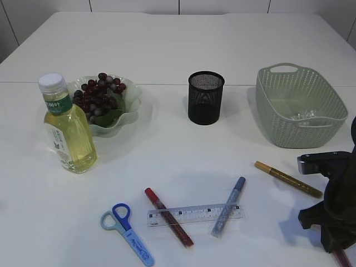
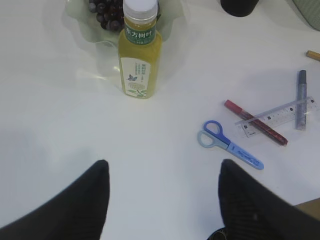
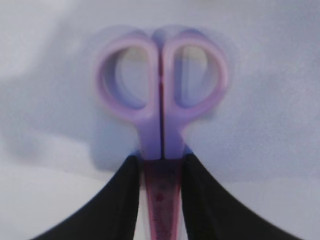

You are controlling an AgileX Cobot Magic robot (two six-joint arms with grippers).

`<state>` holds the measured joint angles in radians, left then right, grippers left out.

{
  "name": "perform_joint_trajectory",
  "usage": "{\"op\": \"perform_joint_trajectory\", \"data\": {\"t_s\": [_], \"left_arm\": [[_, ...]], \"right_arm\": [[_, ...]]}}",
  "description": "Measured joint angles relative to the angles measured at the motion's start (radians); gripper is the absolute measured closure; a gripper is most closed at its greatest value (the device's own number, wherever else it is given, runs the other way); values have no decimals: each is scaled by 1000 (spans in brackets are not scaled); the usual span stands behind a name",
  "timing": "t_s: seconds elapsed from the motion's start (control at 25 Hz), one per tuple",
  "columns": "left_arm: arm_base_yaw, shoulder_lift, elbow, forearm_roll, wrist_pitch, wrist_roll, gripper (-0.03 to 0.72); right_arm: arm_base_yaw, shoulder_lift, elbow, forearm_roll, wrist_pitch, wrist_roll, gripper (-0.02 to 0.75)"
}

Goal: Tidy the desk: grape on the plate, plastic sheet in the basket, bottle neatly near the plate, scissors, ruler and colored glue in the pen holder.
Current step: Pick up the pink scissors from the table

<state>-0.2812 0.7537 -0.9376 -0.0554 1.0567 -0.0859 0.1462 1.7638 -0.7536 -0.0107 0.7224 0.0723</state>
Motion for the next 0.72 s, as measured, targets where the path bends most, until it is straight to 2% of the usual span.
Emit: {"op": "perform_joint_trajectory", "data": {"t_s": [0.2, 0.72], "left_arm": [[0, 0, 0, -6, 0, 0, 190], [0, 0, 0, -14, 0, 0, 190]], "right_arm": [[0, 2, 0, 0, 0, 0, 524], [0, 2, 0, -4, 0, -11, 526]]}}
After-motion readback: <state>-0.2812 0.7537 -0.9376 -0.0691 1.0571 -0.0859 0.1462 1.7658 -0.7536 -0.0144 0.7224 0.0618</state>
